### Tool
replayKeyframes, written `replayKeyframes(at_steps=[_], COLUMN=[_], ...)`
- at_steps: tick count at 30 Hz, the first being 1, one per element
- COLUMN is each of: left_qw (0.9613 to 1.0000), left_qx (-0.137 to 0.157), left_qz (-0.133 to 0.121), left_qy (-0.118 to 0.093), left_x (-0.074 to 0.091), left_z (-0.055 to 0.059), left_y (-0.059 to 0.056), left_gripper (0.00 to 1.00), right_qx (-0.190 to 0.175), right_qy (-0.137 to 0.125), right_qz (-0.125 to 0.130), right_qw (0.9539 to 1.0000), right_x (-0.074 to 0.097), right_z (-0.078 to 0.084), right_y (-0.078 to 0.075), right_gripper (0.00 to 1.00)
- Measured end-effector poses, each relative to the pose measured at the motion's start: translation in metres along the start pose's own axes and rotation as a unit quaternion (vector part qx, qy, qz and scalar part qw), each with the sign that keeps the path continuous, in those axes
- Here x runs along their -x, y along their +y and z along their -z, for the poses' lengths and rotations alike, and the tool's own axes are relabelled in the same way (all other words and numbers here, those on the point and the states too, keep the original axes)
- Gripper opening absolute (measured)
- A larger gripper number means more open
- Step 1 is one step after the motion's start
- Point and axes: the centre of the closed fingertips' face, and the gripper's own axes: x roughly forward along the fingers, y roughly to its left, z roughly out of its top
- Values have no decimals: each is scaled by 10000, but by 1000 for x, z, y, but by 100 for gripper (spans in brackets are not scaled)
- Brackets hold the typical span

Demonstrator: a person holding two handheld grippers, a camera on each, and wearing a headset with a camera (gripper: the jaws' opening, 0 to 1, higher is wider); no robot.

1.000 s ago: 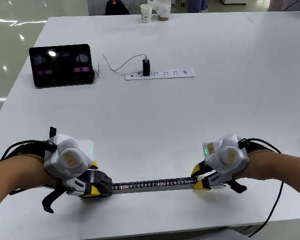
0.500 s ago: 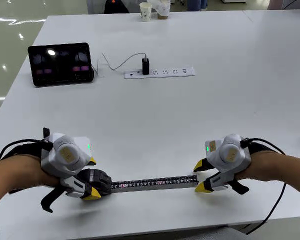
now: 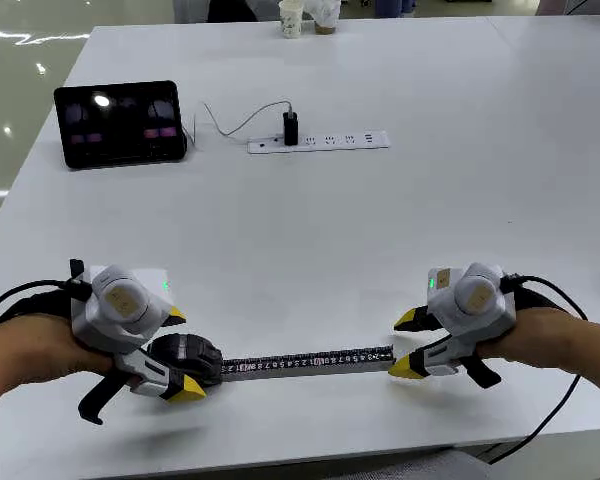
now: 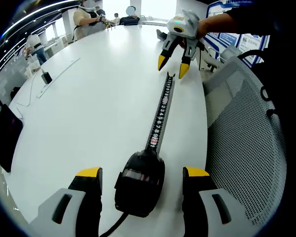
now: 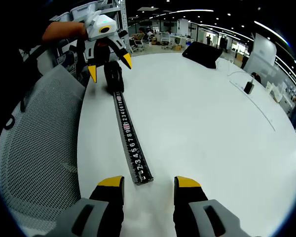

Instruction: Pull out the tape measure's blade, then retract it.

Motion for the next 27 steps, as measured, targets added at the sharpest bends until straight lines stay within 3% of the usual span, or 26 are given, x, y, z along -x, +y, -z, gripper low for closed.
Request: replayKeyframes(at_steps=[3,6,12,16,25,27], left_qw=[9994,9986,9964,9916,9862,9818], left_qx=[308,439,717,1064,1349,1479], left_qz=[47,19,-103,-223,-377,-410], left_qy=[-169,-286,-438,-706,-884,-1120], left_x=[1,2,6,8,12,14], left_z=[-4,-5,-6,-10,-8,-14], left_y=[-3,-2,-1,1,-1,-1], left_gripper=[69,73,75,78,79,83], right_qx=[-73,-162,-441,-637,-969,-1025], right_qy=[-50,-102,-257,-327,-584,-593], right_qz=[58,121,258,364,633,638], right_qw=[9999,9997,9984,9968,9916,9909], right_x=[1,2,7,10,21,22], right_z=[-1,1,1,2,5,9], right_y=[1,0,-1,-2,-9,-9], right_gripper=[40,41,44,49,53,55])
